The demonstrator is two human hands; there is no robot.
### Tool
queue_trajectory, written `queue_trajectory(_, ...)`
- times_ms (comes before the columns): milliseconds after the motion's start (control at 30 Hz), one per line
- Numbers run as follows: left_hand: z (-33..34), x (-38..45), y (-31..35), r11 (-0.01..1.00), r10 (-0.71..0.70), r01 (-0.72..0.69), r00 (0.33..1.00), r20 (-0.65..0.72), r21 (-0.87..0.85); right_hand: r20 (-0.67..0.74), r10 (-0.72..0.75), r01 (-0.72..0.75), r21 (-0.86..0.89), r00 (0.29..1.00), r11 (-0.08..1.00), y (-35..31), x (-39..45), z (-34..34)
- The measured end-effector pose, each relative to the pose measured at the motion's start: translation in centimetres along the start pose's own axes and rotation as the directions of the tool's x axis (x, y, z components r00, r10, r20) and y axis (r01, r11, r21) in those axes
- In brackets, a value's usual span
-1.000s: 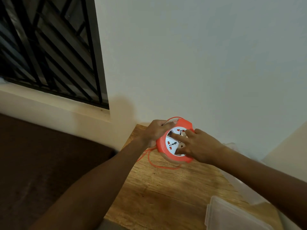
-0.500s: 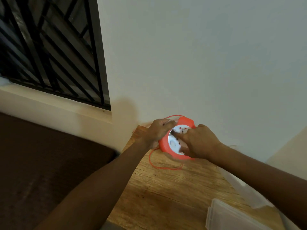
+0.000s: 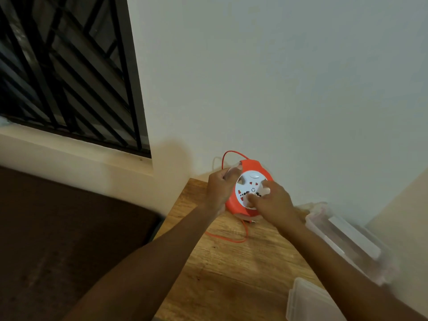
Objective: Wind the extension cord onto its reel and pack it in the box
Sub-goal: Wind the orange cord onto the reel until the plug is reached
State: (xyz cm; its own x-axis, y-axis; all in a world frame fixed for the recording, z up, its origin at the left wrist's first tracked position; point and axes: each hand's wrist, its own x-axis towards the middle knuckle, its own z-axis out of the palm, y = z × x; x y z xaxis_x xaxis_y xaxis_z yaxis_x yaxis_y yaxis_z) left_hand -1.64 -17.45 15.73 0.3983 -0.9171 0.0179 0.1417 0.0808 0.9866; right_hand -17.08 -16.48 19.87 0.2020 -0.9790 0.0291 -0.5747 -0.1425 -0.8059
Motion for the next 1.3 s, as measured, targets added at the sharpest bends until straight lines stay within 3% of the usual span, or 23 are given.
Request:
queue_trajectory(33, -0.4, 0.0, -0.1, 1.0, -0.025, 0.025, 1.0, 0.013, -0.008, -0.033, -0.176, 0.163, -0.242, 0.984, 0.957, 0.2, -0.1, -0.6)
queue_trajectory(67, -0.7, 0.0, -0.3, 0.999, -0.051, 0.051, 0.998, 0.027, 0.0, -0.009, -0.368, 0.32, -0.474, 0.93, 0.821, 0.4, 0.0, -1.3)
queue_trajectory(100, -1.0, 0.1, -0.4, 0.997, -0.073, 0.072, 0.996, 0.045, 0.023, 0.102, -0.51, 0.448, -0.641, 0.854, 0.623, 0.4, 0.1, -2.0)
queue_trajectory(167, -1.6, 0.3, -0.5, 0.995, -0.096, 0.091, 0.989, 0.114, 0.048, 0.419, -0.589, 0.653, -0.712, 0.691, 0.259, 0.4, 0.4, -3.1)
queue_trajectory(233, -1.9, 0.4, -0.3, 0.993, -0.117, 0.111, 0.972, 0.204, 0.038, 0.632, -0.539, 0.778, -0.625, 0.557, 0.072, 0.4, 0.4, -3.6)
queue_trajectory(300, -2.2, 0.5, 0.0, 0.989, -0.133, 0.111, 0.952, 0.276, 0.095, 0.728, -0.464, 0.818, -0.575, 0.505, -0.013, 0.0, 0.4, -3.9)
queue_trajectory(533, -2.3, 0.0, 0.7, 0.98, -0.162, 0.101, 0.911, 0.38, 0.174, 0.831, -0.297, 0.806, -0.542, 0.471, -0.237, -0.5, 0.1, -2.3)
queue_trajectory(733, -2.9, 0.3, 0.7, 0.975, -0.17, 0.097, 0.904, 0.391, 0.201, 0.838, -0.3, 0.753, -0.543, 0.456, -0.372, -2.0, 0.3, -1.2)
queue_trajectory(833, -3.1, 0.6, 0.6, 0.984, -0.169, 0.136, 0.904, 0.392, 0.111, 0.761, -0.38, 0.711, -0.638, 0.526, -0.296, -2.0, 0.8, -1.7)
queue_trajectory(933, -2.6, 0.5, 0.4, 0.98, -0.157, 0.188, 0.936, 0.314, -0.071, 0.582, -0.478, 0.657, -0.754, 0.658, -0.015, -1.6, 1.4, -1.8)
queue_trajectory(1100, -0.7, 0.5, 0.2, 0.981, -0.108, 0.123, 0.989, 0.103, -0.149, 0.193, -0.513, 0.445, -0.786, 0.837, 0.43, -0.2, 1.3, -0.6)
queue_trajectory(1167, 0.3, 0.5, 0.0, 0.978, -0.114, 0.113, 0.993, 0.002, -0.174, -0.021, -0.375, 0.261, -0.681, 0.927, 0.684, -0.2, 1.4, 0.1)
queue_trajectory(1233, 1.5, 0.3, -0.1, 0.983, -0.089, 0.073, 0.992, -0.086, -0.167, -0.131, -0.11, 0.049, -0.401, 0.985, 0.915, -0.3, 1.8, 0.8)
queue_trajectory(1300, 2.2, -0.1, -0.3, 0.992, -0.008, -0.006, 0.994, -0.113, -0.124, -0.138, 0.161, -0.159, 0.021, 0.977, 0.987, -0.2, 2.3, 1.3)
